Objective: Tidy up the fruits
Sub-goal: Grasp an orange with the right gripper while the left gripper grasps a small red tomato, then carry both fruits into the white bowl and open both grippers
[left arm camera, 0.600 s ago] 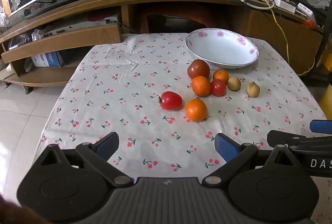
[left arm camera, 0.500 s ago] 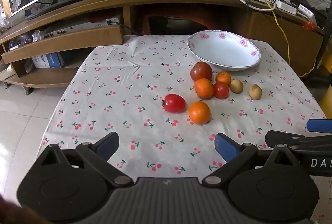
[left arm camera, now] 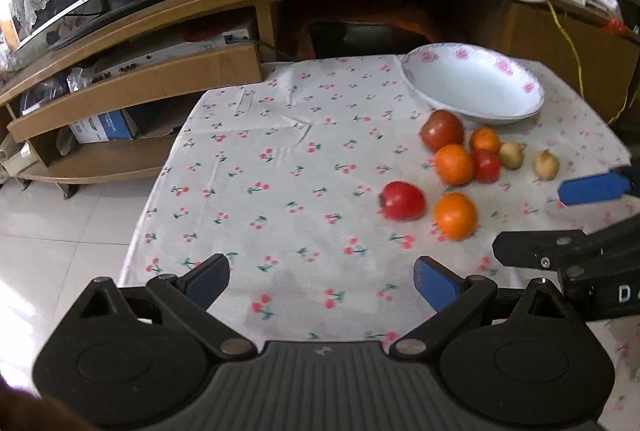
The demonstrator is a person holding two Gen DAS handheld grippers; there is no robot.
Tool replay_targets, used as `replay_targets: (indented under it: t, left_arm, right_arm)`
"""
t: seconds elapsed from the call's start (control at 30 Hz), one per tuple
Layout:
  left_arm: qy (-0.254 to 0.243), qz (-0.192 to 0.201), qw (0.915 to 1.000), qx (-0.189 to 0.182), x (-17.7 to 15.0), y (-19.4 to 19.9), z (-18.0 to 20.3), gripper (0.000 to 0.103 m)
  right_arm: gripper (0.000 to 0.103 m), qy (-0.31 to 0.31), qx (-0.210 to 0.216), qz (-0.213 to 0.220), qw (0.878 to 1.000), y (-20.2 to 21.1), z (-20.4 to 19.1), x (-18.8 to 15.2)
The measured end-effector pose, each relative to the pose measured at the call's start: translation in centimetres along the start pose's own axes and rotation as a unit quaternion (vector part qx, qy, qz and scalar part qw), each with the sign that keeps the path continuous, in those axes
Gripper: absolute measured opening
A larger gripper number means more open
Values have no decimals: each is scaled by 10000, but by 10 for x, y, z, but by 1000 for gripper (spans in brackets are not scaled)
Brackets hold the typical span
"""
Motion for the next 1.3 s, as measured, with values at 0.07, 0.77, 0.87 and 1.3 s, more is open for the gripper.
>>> replay_targets:
  t: [0.07,0.77,0.87,1.3]
  left_arm:
    - [47,-46,10000,7,-1,-6,-6,102]
    - [-265,-6,9960,-852,20,-26,27,67]
    - [-362,-26,9953,-901,31,-32,39,62]
    - [-175,-172,9964,-817,39,-63,36,39]
  right_arm:
    - [73,32,101,-98,9999,-10,0,4]
    - [29,8,101,-318,9994,-17,34,8]
    - [29,-101,43,-367,9993,-12,40,5]
    - [30,-297,81,-302,9991,-7,45,10]
Point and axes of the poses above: each gripper's, at about its wrist camera, not at the fingertips, and y roughly against the way its jaws point, z to its right, x to its top, the point moved 1 cm from there along -y, roughly the way its jaws point, and after that the axes turned 3 degrees about x, right-handed, at the moved point
